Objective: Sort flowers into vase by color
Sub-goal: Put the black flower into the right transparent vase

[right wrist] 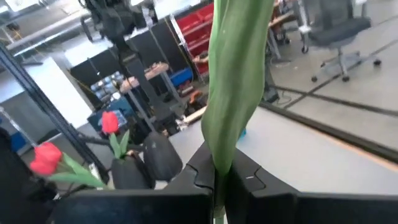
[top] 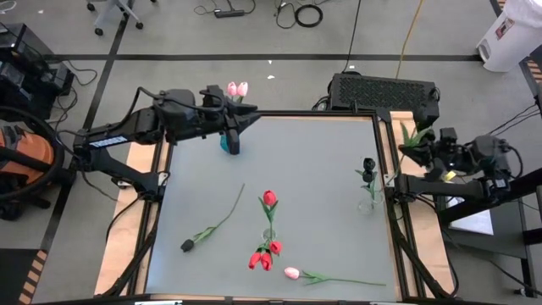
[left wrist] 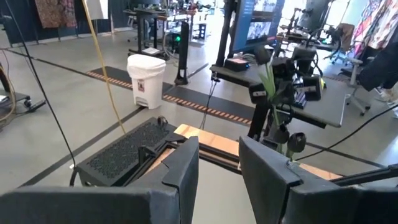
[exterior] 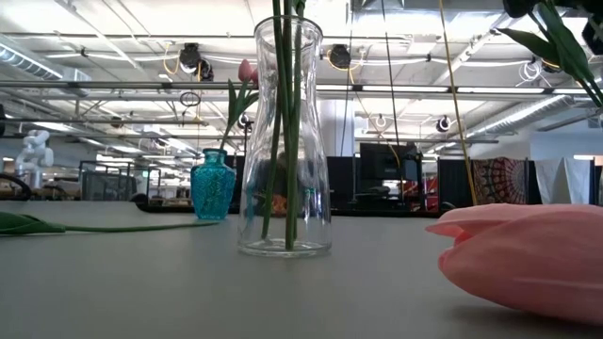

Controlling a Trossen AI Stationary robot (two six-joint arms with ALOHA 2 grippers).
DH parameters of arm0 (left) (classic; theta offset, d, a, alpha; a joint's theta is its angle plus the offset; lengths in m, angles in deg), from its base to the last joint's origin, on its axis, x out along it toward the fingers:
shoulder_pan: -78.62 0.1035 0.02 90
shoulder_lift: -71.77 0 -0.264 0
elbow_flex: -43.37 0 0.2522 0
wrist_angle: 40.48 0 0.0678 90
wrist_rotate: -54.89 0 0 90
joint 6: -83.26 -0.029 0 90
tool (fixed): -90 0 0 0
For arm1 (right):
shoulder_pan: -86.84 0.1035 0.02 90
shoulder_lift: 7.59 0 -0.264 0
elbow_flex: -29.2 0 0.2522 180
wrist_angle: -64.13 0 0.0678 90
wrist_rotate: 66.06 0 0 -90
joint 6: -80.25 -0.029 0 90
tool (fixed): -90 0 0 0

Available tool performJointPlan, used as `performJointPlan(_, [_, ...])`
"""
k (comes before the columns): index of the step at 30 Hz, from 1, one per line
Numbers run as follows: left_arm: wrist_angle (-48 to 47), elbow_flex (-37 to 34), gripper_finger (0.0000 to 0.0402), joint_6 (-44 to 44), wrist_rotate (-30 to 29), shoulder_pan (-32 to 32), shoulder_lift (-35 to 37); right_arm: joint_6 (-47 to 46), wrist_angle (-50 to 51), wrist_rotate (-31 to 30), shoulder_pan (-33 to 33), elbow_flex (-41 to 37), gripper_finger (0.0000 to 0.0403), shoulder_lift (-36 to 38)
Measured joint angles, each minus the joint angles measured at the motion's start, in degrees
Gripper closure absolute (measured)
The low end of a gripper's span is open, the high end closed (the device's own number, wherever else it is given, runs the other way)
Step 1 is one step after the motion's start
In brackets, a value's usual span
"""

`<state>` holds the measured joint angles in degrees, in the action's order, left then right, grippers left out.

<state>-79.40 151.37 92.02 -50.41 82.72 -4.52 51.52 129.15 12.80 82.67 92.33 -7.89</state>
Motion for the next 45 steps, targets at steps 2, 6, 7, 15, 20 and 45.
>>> performJointPlan(2, [0.35,0.0,0.0278,0.04,-0.06,0.0,-0.11,-0.19,-0.54,0.82,0.02,-1.05,0.0401,-0.1])
performJointPlan(6, [0.0,0.0,0.0278,0.06,-0.14,0.0,-0.27,-1.36,-0.41,1.03,0.02,-2.82,0.0401,-0.17])
performJointPlan(7, [0.12,0.0,0.0278,0.06,-0.16,0.0,-0.4,-1.7,-0.44,1.05,0.02,-3.12,0.0401,-0.18])
performJointPlan(15, [0.18,0.0,0.0278,0.15,-0.19,0.0,-0.57,-2.19,-0.43,2.43,0.02,-3.98,0.0386,-0.2])
performJointPlan(20, [0.14,0.0,0.0278,-0.05,-0.18,0.0,-0.59,-2.19,0.06,2.54,0.02,-4.01,0.038,-0.2])
performJointPlan(45, [-1.7,0.0,0.0278,-0.05,-0.18,0.0,-0.57,-0.25,5.79,7.06,0.04,-4.04,0.0372,-0.2])
